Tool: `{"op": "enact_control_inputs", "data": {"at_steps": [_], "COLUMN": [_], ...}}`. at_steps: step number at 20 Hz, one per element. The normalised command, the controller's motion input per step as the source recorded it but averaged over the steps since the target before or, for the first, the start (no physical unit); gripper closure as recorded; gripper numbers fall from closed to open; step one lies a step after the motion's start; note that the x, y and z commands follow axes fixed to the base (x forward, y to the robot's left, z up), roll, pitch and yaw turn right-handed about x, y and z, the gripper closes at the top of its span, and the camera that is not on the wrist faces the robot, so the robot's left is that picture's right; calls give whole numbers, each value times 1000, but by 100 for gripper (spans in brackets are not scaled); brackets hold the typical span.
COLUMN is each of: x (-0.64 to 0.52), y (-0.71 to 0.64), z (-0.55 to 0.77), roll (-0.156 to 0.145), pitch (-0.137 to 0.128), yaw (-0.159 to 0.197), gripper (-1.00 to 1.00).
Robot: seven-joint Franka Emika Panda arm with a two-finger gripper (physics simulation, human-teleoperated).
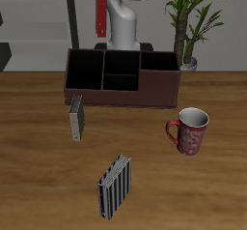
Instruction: Place the red book into the back desk caddy's front compartment
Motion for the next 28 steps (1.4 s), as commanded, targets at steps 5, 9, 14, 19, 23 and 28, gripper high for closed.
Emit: {"op": "enact_control_inputs", "data": {"at_steps": [5, 9, 14, 19, 23, 28], "x": [-159, -102, -109, 27, 111, 53], "y": [92, 310, 408, 187, -144, -120], "z": [-75, -116, -41, -141, -41, -4], "roll": [-1, 100, 71, 88, -24, 3], "pitch": [23, 38, -6, 56, 16, -2], "yaw": [25, 197, 192, 288, 207, 217], "gripper": [100, 100, 100, 100, 100, 100]}}
